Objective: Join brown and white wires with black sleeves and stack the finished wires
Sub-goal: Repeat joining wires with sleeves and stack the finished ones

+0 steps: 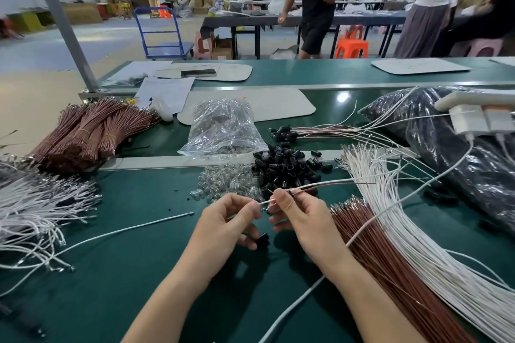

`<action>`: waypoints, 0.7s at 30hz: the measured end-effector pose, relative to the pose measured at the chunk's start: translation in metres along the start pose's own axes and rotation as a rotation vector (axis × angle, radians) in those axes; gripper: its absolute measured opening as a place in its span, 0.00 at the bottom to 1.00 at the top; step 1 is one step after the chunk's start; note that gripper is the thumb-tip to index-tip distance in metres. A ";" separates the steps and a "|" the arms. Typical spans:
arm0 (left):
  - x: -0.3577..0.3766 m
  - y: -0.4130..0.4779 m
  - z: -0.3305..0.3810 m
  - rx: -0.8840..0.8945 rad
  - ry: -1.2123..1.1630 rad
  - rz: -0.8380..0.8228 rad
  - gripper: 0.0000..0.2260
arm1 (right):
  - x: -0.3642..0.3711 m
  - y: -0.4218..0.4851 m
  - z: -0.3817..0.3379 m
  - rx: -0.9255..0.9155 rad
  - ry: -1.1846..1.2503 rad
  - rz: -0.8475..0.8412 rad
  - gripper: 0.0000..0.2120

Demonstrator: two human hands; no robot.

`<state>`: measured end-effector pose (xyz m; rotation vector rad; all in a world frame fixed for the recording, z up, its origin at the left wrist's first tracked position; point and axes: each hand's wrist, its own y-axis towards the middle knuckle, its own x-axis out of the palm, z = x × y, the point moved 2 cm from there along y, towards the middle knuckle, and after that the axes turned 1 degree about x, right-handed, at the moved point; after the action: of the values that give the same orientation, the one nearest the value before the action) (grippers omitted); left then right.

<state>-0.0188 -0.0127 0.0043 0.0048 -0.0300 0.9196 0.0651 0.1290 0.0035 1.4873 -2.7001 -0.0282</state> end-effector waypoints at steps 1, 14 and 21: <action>0.002 0.000 0.000 -0.024 -0.028 -0.017 0.07 | 0.000 0.000 0.001 -0.006 -0.012 -0.007 0.20; 0.006 -0.001 0.002 -0.077 -0.161 -0.063 0.11 | -0.002 0.001 -0.003 0.028 0.090 -0.175 0.11; 0.006 -0.001 0.002 -0.106 -0.197 -0.106 0.09 | -0.004 0.002 0.000 -0.003 0.057 -0.109 0.07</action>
<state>-0.0144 -0.0089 0.0063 -0.0013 -0.2595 0.8083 0.0656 0.1335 0.0029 1.6077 -2.5710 0.0047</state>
